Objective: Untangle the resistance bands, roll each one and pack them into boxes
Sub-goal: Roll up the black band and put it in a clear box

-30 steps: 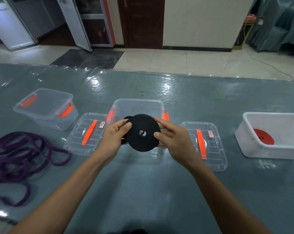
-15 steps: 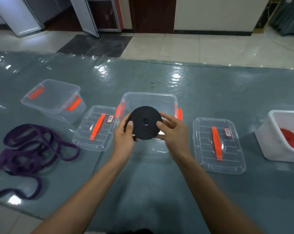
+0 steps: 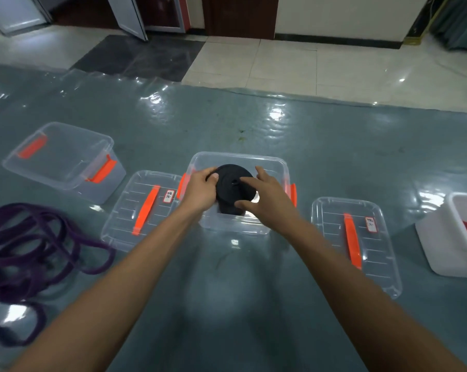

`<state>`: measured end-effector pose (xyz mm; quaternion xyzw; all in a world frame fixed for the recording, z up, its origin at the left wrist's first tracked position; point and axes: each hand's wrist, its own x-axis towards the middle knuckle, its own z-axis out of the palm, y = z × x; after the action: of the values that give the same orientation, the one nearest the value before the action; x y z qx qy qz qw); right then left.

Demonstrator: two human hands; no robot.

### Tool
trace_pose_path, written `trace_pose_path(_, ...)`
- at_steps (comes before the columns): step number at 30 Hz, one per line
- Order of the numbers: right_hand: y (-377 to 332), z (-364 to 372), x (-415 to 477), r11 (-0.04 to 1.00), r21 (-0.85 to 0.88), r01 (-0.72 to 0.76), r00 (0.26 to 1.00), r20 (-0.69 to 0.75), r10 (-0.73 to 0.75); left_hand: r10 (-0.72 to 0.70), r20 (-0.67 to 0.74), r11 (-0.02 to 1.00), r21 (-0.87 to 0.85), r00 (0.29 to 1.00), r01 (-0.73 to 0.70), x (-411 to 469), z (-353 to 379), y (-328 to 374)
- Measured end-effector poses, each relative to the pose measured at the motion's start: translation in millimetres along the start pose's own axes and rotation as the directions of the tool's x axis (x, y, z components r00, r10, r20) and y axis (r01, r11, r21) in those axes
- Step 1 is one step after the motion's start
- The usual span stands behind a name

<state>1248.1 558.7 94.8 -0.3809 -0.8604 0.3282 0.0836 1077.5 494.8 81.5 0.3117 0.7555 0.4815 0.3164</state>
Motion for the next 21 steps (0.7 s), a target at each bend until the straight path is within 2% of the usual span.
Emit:
trace_pose_path(6,14.0,19.4,49.7,0.992,-0.122,0.039,0.985,0.172,-0.017,-0.161,0.102,0.986,0.054,0.982,0.156,51.6,10.1,-31.8)
trace_pose_path(13,31.4,48.6,83.2,0.963,-0.259,0.069,0.945,0.327,0.020,-0.222,0.125,0.968,0.147,0.967,0.203,84.9,26.4,-67.6)
trace_pose_path(21,38.5,59.9,95.8,0.934,-0.341,0.105,0.901,0.431,0.056,-0.236,0.145,0.917,0.360,0.961,0.171,98.0,28.4,-76.8)
